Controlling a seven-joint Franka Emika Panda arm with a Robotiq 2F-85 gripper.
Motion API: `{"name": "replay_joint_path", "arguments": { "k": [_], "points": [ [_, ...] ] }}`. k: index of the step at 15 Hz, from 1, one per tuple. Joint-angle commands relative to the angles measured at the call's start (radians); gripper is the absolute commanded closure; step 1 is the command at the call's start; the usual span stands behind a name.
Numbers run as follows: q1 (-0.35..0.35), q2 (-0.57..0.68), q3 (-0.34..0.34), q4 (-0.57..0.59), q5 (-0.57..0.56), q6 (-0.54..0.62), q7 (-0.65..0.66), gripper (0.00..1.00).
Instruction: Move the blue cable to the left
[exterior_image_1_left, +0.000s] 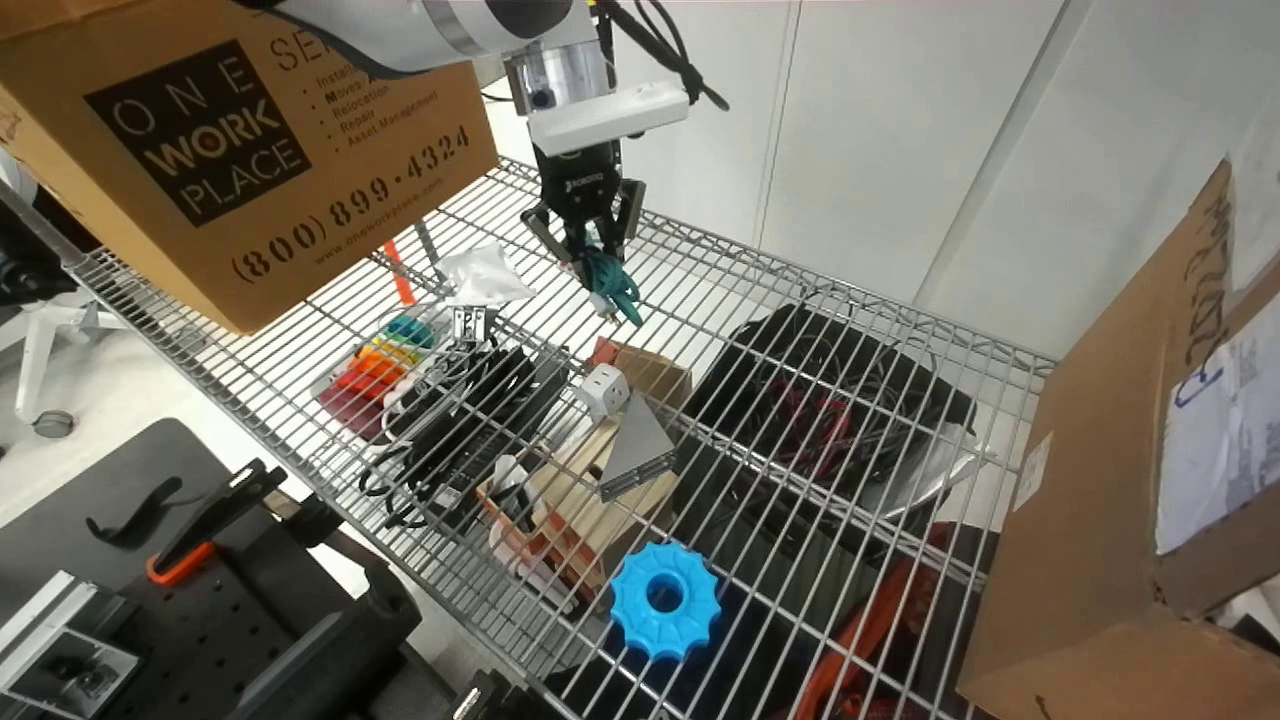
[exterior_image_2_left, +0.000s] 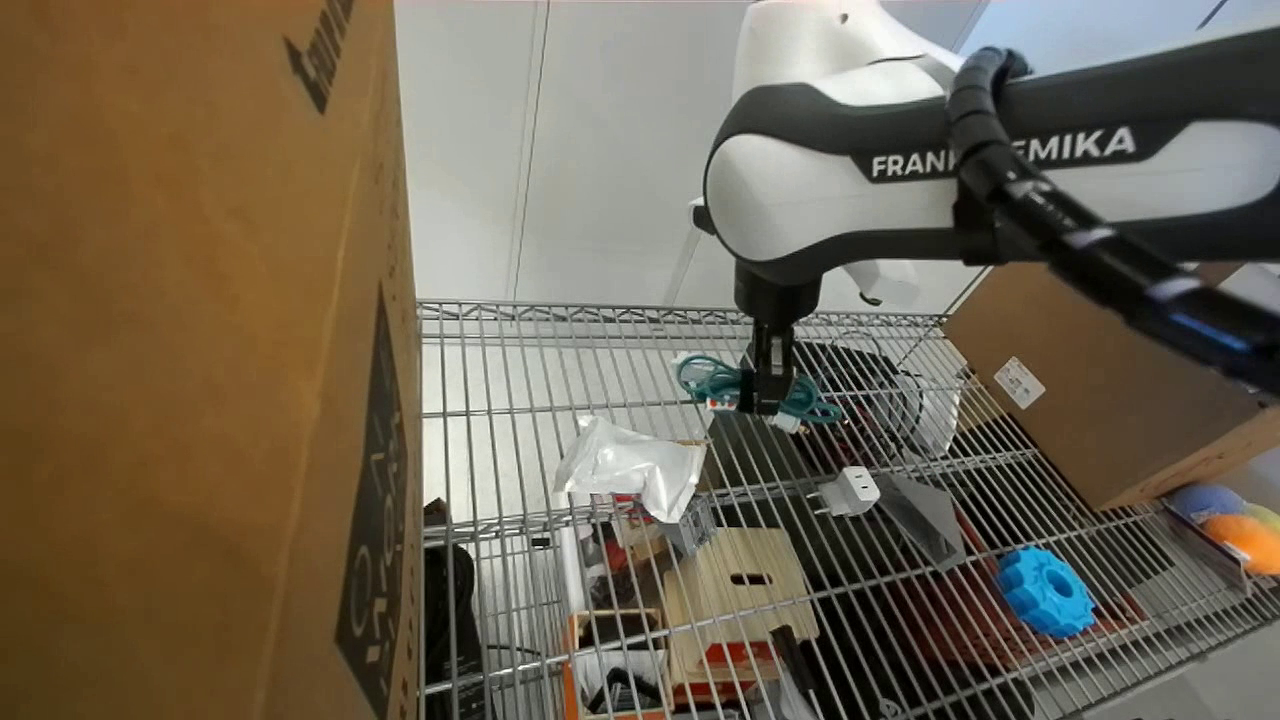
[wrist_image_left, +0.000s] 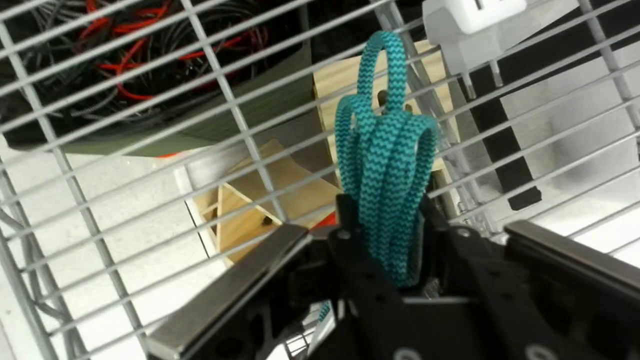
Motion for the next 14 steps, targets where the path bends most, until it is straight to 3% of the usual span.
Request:
{"name": "replay_joint_path", "arguments": {
  "k": [1,9,10,11,14],
  "points": [
    [0.027,-0.071,0.018,-0.146,-0.056,0.085,-0.103,0.92],
    [0.062,-0.166,0.036,-0.373,-0.204,0.291,-0.238,0.92],
    [0.063,-0.171,0.034,-0.389,-0.226,0.306,-0.257,0.44],
    [0.063,-0.178,0.028,-0.402,-0.251,0.322,-0.278,0.43],
    [0.059,-0.195,0.020,-0.435,-0.295,0.355,-0.273,0.22]
  ]
}}
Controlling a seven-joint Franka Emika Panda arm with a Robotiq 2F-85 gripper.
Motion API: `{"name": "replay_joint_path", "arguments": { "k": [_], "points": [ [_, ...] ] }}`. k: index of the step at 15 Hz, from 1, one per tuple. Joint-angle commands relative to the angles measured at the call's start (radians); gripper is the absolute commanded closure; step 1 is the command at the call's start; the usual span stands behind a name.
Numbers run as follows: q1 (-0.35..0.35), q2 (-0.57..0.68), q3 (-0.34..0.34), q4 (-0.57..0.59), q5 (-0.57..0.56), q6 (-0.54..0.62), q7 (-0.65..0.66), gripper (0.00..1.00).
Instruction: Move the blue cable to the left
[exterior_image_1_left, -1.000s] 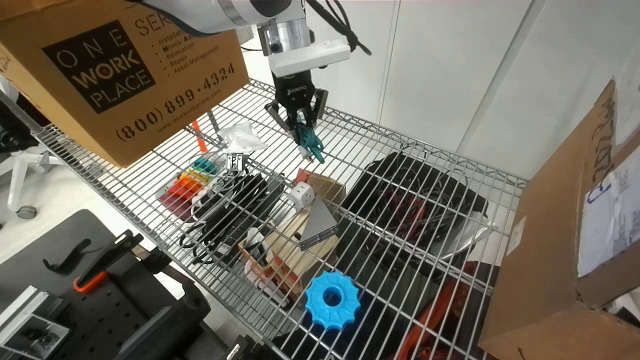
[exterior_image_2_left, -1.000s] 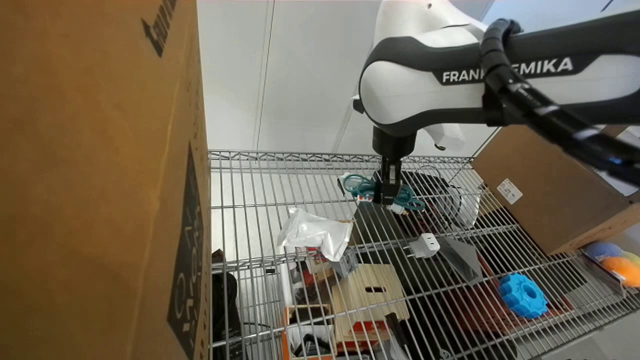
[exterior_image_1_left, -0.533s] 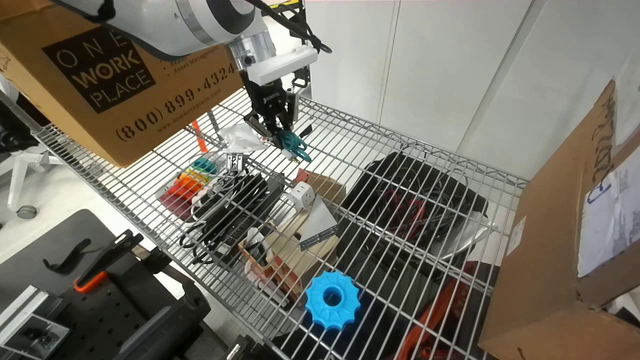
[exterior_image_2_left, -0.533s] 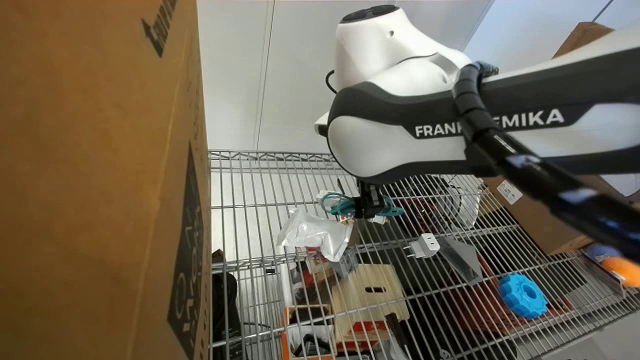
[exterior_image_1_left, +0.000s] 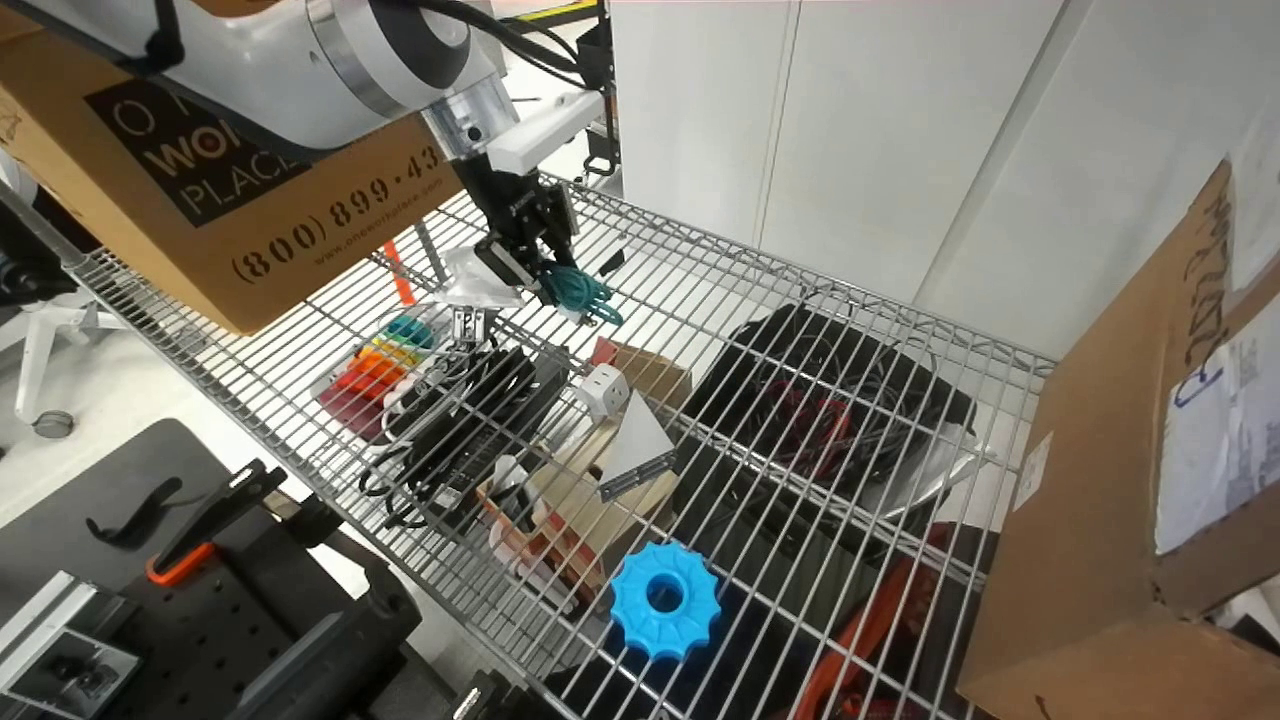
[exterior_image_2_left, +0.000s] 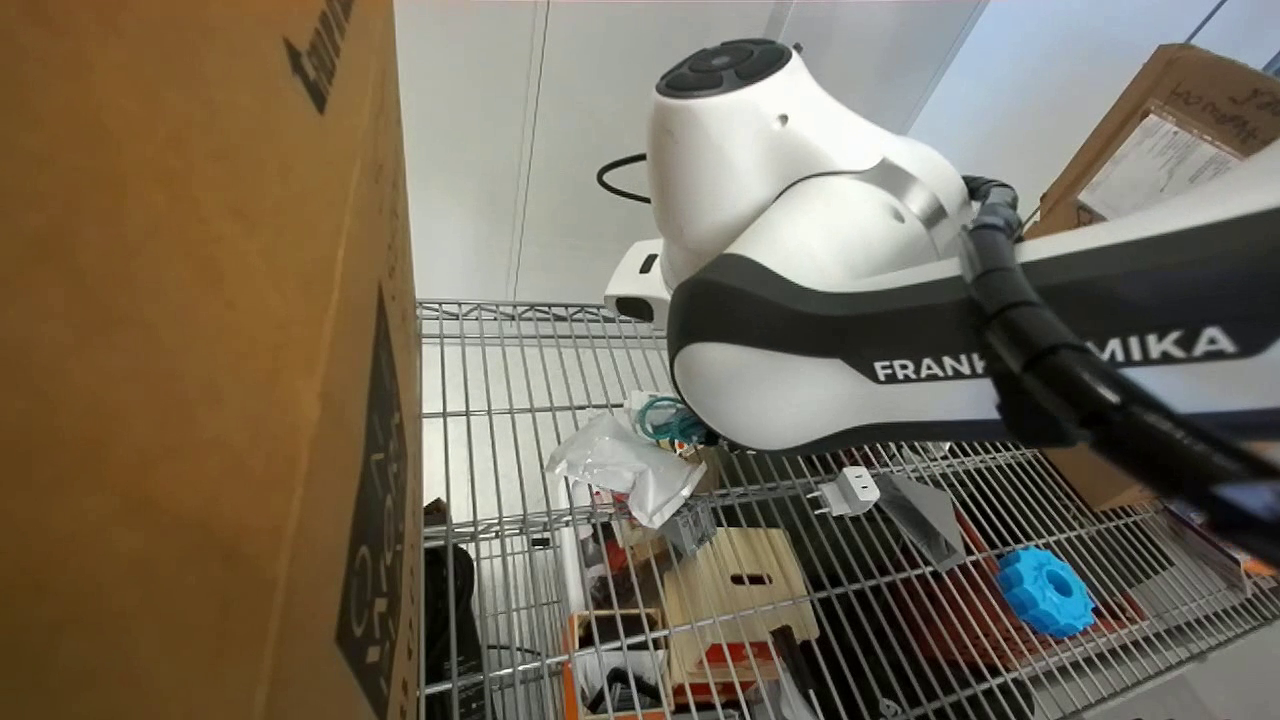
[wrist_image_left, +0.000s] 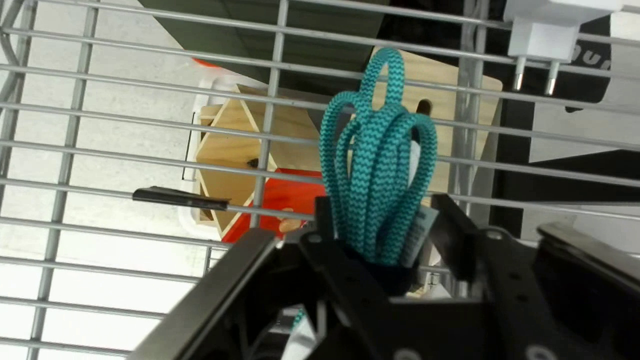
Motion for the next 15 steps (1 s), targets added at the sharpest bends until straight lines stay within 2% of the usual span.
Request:
{"name": "replay_joint_path", "arguments": {
  "k": [1,2,4,8,12,13,15],
  "points": [
    [-0.009,-0.058,-0.005,-0.080,-0.054,0.055,-0.036,0.15],
    [-0.012,-0.065,-0.004,-0.086,-0.061,0.063,-0.030,0.07],
    [-0.020,-0.080,-0.003,-0.090,-0.067,0.066,-0.029,0.00],
    [-0.052,-0.136,0.017,-0.088,-0.028,0.038,-0.037,0.00],
    [-0.088,-0.189,0.025,-0.106,0.061,-0.001,0.011,0.00],
    [-0.058,-0.135,0.001,-0.052,0.026,0.016,0.002,0.00],
    [-0.071,-0.156,0.000,-0.067,0.053,0.014,0.002,0.00]
  ]
}}
